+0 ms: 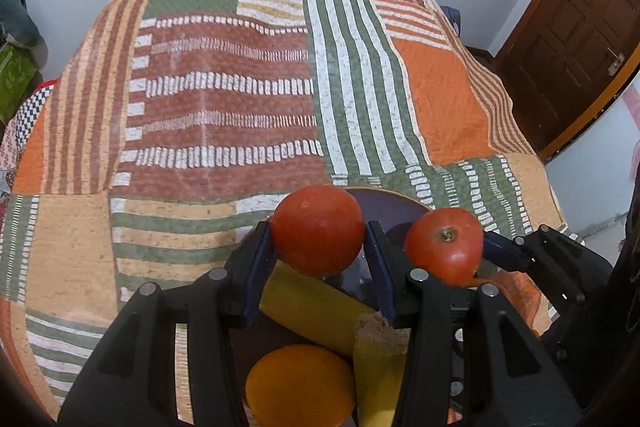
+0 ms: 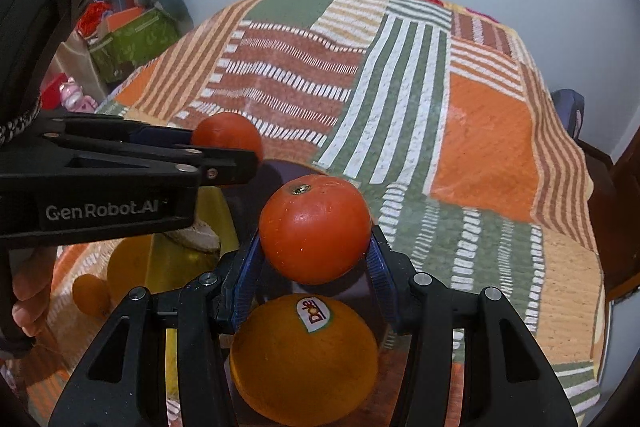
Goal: Organize fruits
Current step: 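Lower both tomatoes onto the plate and open both tools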
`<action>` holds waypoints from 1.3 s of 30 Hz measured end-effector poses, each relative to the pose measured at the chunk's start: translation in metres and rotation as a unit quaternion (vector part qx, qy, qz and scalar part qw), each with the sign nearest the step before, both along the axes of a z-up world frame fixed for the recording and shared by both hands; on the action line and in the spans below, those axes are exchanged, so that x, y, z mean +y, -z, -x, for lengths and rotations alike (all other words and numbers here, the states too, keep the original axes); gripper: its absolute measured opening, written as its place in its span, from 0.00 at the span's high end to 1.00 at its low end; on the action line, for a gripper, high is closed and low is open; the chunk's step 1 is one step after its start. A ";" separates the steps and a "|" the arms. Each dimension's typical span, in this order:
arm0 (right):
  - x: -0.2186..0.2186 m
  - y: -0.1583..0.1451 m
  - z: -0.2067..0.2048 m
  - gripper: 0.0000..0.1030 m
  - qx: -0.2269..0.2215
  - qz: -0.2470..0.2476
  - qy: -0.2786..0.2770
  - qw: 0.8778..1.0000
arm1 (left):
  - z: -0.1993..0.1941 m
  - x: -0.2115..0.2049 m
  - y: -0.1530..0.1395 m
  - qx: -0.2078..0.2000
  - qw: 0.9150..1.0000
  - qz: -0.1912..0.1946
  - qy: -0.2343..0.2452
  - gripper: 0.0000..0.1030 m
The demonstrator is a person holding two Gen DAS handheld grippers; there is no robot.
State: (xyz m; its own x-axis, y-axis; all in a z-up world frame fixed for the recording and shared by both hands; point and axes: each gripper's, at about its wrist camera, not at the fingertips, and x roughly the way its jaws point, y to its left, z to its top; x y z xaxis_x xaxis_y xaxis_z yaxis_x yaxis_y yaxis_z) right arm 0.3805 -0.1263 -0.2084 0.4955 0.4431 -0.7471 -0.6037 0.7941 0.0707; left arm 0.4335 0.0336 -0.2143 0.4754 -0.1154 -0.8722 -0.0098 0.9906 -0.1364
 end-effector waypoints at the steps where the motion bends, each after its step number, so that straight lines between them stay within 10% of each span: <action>1: 0.001 0.002 0.000 0.54 0.000 0.002 0.000 1.000 | -0.001 -0.001 0.002 0.004 1.000 0.000 0.001 0.56; 9: 0.001 0.007 0.000 0.47 0.006 0.004 0.000 1.000 | 0.002 -0.003 0.004 0.003 1.000 -0.003 0.000 0.36; 39: -0.088 -0.087 0.088 0.33 -0.093 -0.028 0.073 0.993 | 0.152 0.011 -0.107 -0.130 0.987 -0.084 -0.030 0.36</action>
State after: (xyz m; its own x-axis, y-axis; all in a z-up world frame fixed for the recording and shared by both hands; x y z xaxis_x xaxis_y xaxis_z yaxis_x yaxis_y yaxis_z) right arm 0.2929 -0.2145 -0.1219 0.6851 0.3940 -0.6127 -0.4883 0.8725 0.0150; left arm 0.2810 0.0443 -0.1076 0.6870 0.0565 -0.7244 -0.0564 0.9981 0.0244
